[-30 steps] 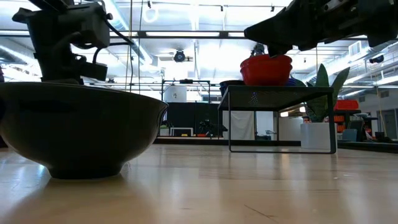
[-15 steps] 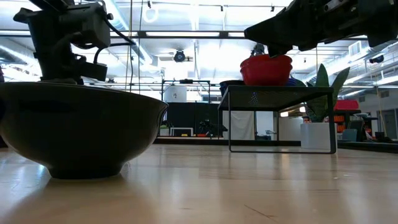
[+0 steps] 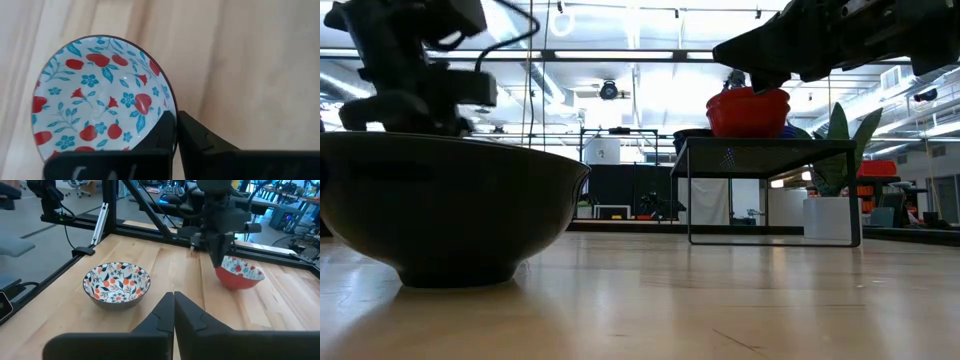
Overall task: Pick & Place Mini bowls
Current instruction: Stack the red patterned bowl on top of the other red patterned bowl on the shelf
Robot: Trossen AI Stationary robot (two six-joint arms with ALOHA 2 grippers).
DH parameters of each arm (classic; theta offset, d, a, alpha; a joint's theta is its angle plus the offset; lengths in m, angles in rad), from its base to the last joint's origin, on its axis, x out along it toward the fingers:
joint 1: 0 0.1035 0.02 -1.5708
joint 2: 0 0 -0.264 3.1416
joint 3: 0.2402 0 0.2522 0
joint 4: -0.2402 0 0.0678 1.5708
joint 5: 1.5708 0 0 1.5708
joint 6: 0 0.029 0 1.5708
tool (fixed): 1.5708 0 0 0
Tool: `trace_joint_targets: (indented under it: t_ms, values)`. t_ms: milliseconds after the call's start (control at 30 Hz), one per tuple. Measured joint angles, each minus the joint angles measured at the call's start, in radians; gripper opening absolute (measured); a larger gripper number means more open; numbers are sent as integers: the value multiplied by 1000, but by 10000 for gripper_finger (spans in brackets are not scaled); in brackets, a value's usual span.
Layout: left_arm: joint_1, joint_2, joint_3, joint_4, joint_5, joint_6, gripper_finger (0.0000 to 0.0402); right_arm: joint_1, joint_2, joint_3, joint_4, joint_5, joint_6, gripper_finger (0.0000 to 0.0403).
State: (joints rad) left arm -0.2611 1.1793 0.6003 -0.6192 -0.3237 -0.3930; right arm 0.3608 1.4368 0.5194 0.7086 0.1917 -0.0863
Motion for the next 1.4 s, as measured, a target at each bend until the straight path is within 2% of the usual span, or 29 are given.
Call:
trace_joint_targets:
  t_ms: [267, 433, 667, 767, 900, 1000, 1167, 1333, 1400]
  values:
    - [-85, 3, 35, 203, 11, 134, 6, 0, 0, 0, 0, -32, 0, 8]
    - [-116, 2, 82, 380, 7, 277, 6, 0, 0, 0, 4, -35, -2, 16]
    - [-121, 18, 87, 583, 120, 440, 6, 15, 0, 65, 7, -107, -22, 61]
    - [-120, 51, 87, 662, 186, 501, 6, 28, -1, 154, -113, -133, -42, 91]
    - [-118, 105, 87, 781, 279, 598, 6, 37, -1, 306, -374, -133, -80, 132]
    - [-116, 142, 109, 799, 307, 649, 6, 32, 0, 389, -541, -130, -120, 161]
    - [-112, 198, 183, 801, 352, 729, 6, 15, -1, 468, -672, -135, -163, 196]
    - [-95, 250, 252, 756, 378, 785, 6, -14, 0, 473, -693, -274, -169, 209]
    - [-86, 265, 272, 749, 373, 803, 6, -20, 0, 472, -710, -285, -166, 209]
